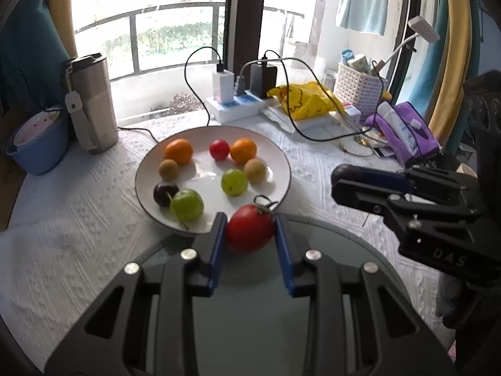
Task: Organize fruits
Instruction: 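Carry the red tomato and dark plum onto the plate and release both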
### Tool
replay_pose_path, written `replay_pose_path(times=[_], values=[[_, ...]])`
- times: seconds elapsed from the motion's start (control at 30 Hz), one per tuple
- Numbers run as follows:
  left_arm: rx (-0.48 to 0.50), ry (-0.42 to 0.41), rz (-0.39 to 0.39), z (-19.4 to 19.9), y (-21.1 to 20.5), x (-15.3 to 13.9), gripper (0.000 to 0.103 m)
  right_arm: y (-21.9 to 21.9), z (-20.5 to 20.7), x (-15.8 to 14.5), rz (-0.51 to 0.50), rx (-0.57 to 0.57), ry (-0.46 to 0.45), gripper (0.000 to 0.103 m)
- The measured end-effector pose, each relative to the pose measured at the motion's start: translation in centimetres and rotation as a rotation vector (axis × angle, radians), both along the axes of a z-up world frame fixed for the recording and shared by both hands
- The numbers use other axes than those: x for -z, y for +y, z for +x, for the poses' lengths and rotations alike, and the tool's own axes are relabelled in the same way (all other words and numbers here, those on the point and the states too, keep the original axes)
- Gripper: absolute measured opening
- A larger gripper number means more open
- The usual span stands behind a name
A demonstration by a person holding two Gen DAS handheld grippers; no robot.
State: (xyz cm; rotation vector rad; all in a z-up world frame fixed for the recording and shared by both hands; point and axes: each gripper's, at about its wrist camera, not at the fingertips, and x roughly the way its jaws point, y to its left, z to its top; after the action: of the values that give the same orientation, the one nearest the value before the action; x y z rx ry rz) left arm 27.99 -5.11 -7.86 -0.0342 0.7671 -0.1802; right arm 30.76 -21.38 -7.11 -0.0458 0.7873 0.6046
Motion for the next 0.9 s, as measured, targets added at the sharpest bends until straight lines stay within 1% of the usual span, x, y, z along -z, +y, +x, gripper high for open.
replay_pose_path(times=[0.2,0.33,0.47,0.63,0.73,0.9], values=[[-0.004,0.014,-0.005,1.7,0.3,0.5,0.032,0.3,1.2,-0.3,-0.006,0.003,-0.004,0.030],[-0.016,0.005,-0.007,2.9,1.1,0.3,0.032,0.6,2.3,0.0,-0.006,0.000,0.000,0.030],[-0.036,0.001,-0.008,4.7,2.5,0.2,0.032,1.4,3.3,0.3,-0.008,-0.013,0.008,0.030],[-0.034,0.004,0.009,6.9,3.2,0.5,0.032,2.9,4.9,1.0,-0.002,-0.037,0.022,0.030],[-0.039,0.009,0.018,8.2,3.5,0.9,0.032,3.7,5.7,1.4,0.003,-0.046,0.035,0.030],[-0.052,0.038,0.007,9.6,4.5,2.1,0.032,5.4,7.2,2.1,0.013,-0.064,0.048,0.030]])
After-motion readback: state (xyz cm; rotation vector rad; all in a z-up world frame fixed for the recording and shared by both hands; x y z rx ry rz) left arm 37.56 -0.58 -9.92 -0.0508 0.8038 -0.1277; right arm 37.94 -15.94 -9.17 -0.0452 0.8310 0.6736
